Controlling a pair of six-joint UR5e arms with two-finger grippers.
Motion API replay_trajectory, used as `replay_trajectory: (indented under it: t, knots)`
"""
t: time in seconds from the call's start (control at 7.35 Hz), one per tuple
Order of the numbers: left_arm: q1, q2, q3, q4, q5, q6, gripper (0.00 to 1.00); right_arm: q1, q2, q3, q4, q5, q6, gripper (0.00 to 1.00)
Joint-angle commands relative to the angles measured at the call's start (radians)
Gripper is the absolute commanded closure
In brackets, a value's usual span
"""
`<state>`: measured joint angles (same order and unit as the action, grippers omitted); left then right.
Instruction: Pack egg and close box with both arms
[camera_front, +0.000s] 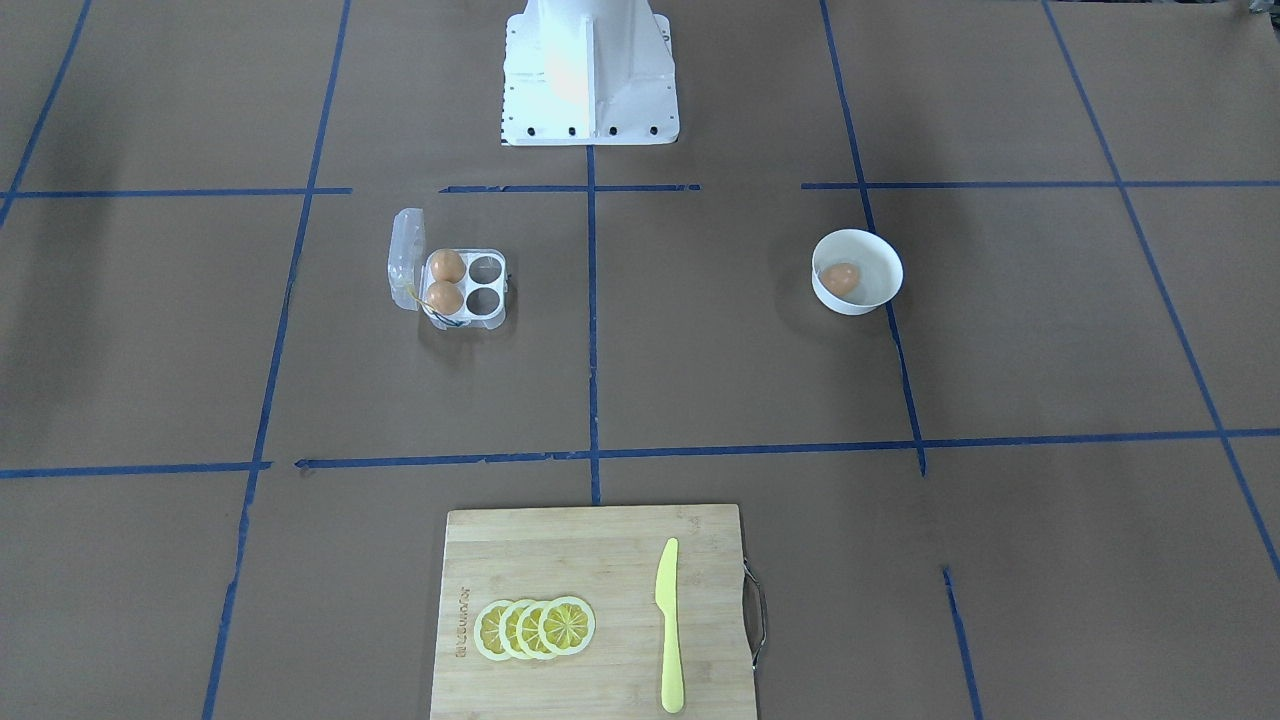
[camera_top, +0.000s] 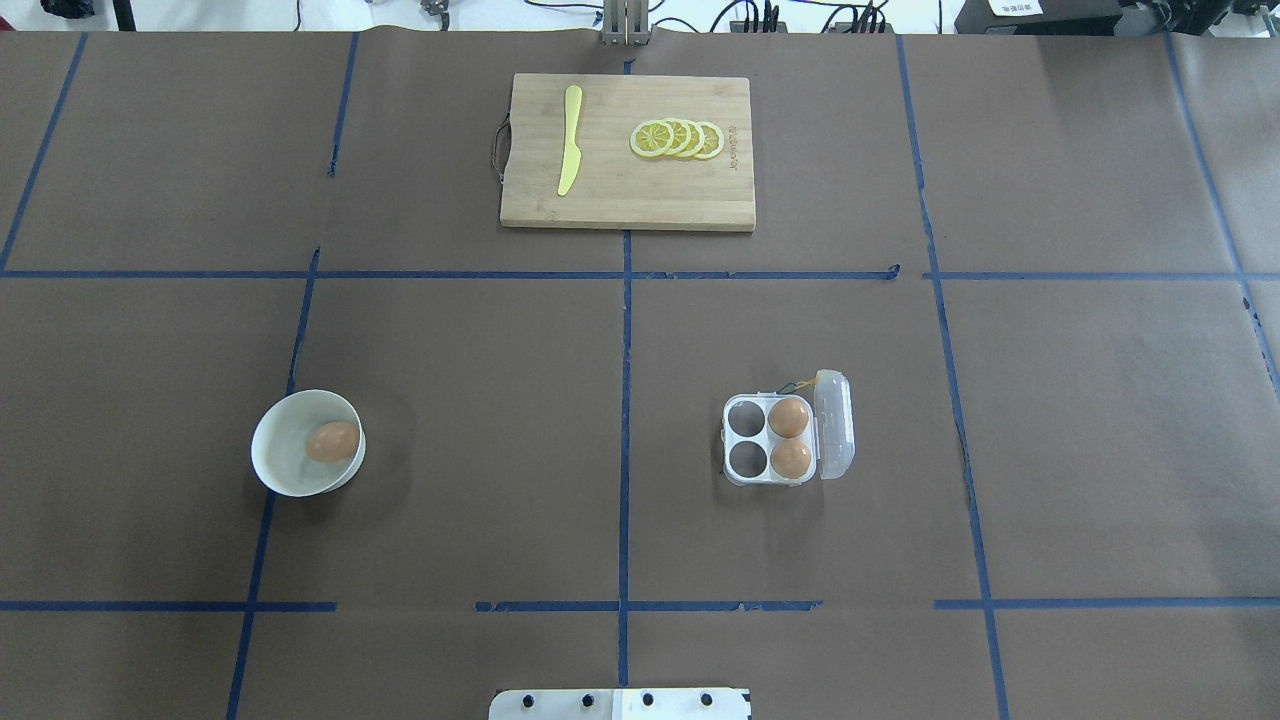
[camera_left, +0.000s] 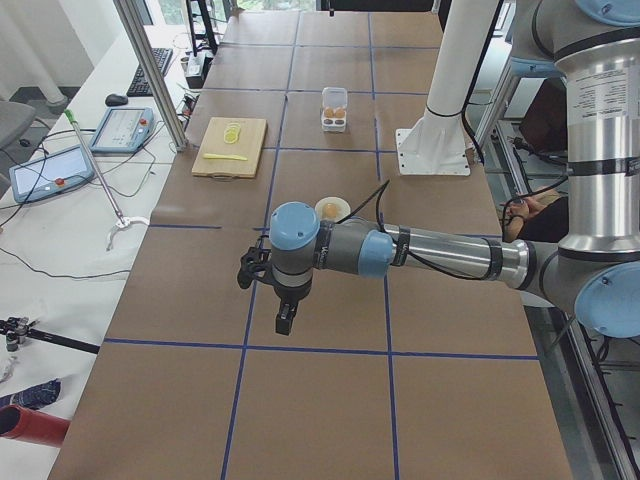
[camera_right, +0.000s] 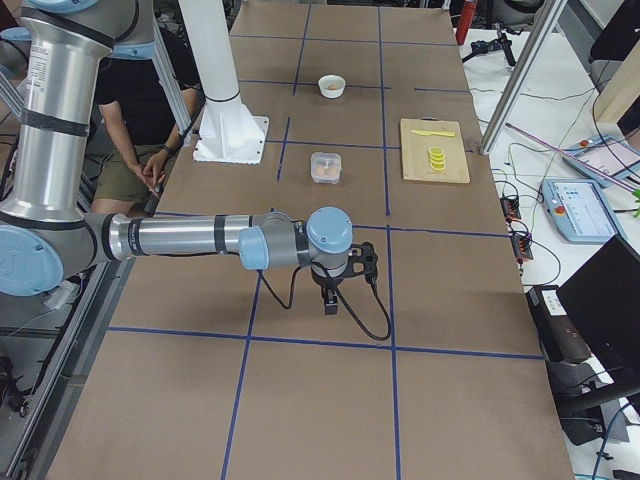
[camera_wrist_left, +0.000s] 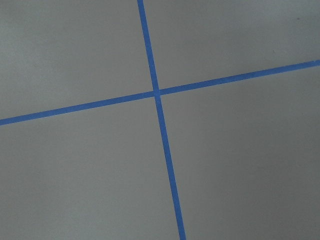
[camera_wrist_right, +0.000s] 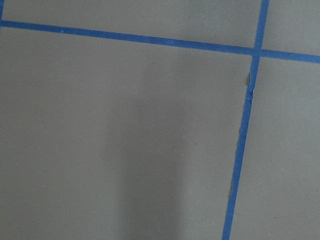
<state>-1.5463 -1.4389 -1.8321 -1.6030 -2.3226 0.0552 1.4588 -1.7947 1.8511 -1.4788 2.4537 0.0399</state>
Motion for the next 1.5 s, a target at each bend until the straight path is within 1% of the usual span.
replay_trajectory:
  t: [0.0,0.95,1.09,1.22,1.36]
  knots:
    - [0.012,-0.003,-0.013,0.000,-0.003,0.002,0.00,0.000,0.000,-0.001,0.000,0.001,0.000,0.00]
    - [0.028,-0.009,-0.024,-0.009,-0.001,-0.002,0.00,-0.002,0.000,-0.001,0.000,-0.005,-0.003,0.00]
    - [0.028,-0.005,-0.015,-0.059,-0.001,0.008,0.00,-0.003,0.000,-0.001,0.002,-0.004,-0.002,0.00]
    - [0.028,0.026,-0.015,-0.154,-0.004,0.005,0.00,-0.003,0.000,-0.012,0.000,-0.005,-0.002,0.00]
    - [0.028,0.050,-0.015,-0.196,-0.018,0.005,0.00,-0.003,-0.002,-0.016,0.000,-0.005,-0.002,0.00]
